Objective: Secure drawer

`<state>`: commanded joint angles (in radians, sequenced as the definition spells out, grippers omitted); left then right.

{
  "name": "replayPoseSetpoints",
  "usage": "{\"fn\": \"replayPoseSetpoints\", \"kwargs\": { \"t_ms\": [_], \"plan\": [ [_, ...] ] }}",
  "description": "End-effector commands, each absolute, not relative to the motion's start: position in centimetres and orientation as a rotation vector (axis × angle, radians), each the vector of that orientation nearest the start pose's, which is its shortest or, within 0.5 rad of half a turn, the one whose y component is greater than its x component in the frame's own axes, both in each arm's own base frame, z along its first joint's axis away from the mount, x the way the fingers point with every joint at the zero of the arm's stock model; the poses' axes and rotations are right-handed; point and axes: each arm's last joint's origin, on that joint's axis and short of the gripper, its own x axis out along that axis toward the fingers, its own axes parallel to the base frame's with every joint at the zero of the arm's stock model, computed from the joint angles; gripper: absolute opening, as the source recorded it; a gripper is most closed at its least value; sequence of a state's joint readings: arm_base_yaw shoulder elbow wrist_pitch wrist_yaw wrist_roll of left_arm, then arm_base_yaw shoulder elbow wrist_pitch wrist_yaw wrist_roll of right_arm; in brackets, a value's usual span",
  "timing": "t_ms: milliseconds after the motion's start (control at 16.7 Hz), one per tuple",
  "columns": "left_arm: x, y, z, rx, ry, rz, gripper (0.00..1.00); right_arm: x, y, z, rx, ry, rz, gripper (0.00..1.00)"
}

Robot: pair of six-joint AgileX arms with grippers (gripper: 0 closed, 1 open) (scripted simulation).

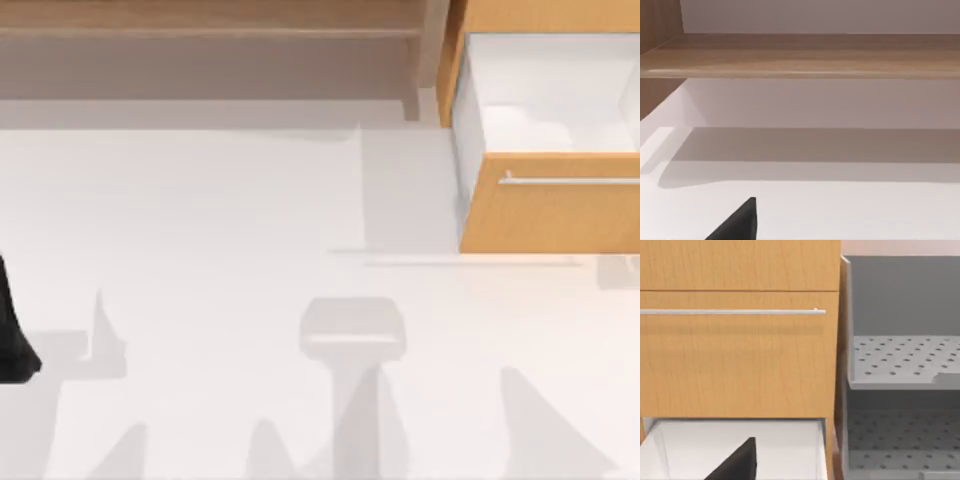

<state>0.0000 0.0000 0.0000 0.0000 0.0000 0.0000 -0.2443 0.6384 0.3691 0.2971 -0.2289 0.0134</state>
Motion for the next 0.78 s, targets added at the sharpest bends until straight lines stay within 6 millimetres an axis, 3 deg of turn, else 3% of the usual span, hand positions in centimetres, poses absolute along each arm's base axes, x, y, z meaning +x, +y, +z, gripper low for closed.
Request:
{"fn": "replayPoseSetpoints", "kwargs": {
  "t_ms": [300, 780],
  "plan": [
    [10.6, -0.1, 16.0, 0.000, 0.000, 0.000, 1.00, 19.8, -5.7, 26.6, 0.001, 0.001, -0.002, 1.00],
    [10.6, -0.1, 16.0, 0.000, 0.000, 0.000, 1.00, 20.4, -5.8, 26.2, 0.005, 0.020, 0.008, 1.00]
  ]
}}
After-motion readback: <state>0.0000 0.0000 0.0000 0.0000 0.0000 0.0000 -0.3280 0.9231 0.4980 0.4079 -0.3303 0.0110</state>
